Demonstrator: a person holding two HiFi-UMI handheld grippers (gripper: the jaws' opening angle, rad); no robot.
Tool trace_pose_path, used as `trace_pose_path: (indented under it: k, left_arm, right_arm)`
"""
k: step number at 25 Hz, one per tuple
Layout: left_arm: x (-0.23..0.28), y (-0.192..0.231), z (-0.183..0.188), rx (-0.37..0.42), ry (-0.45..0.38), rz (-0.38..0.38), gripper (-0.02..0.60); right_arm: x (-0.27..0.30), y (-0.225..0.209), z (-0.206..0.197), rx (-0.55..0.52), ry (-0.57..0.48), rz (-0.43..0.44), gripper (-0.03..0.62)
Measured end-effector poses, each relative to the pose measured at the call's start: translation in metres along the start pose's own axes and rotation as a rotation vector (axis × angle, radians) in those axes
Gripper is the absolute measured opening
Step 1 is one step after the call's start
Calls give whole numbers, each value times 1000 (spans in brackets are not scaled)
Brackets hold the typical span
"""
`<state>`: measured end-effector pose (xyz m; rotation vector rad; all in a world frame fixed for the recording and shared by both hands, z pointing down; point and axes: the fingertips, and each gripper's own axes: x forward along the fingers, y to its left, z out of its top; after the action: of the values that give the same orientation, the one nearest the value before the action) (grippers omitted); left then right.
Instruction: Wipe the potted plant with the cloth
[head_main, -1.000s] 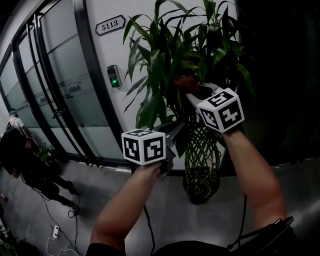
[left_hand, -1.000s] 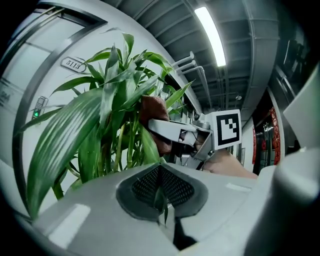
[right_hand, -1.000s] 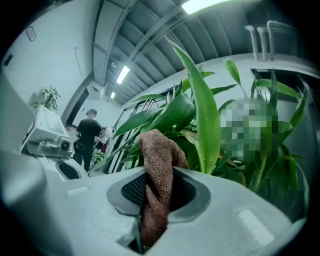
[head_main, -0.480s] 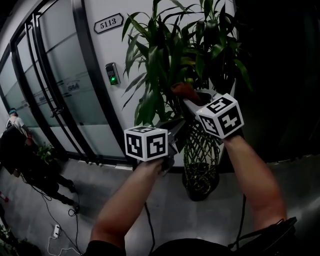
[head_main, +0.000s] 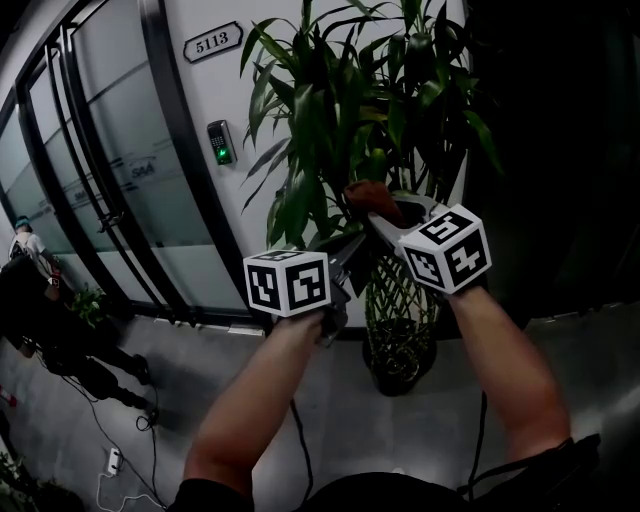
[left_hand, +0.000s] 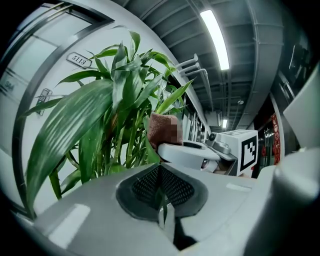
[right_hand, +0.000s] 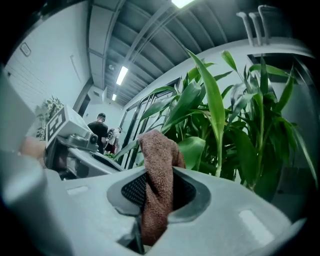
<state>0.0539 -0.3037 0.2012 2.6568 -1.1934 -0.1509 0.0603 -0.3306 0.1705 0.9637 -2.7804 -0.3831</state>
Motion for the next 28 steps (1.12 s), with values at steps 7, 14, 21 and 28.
trace_pose_path:
  k: [7,14,21,28]
  left_arm:
    - [-2,4,0,-36,-20,-16,17]
    - [2,12,-7,-73,-24,-19,18]
    - [4,11,-12,-127,-19,-53,17]
    - [4,8,-14,-138,-21,-72,17]
  right_arm:
    - [-5,12,-11,45,-7,5,71]
    - [-7,25,-23,33,21,7,71]
    - [-14,33,-36,65,21,-13,71]
    - [-20,38,-51,101,35,-22,71]
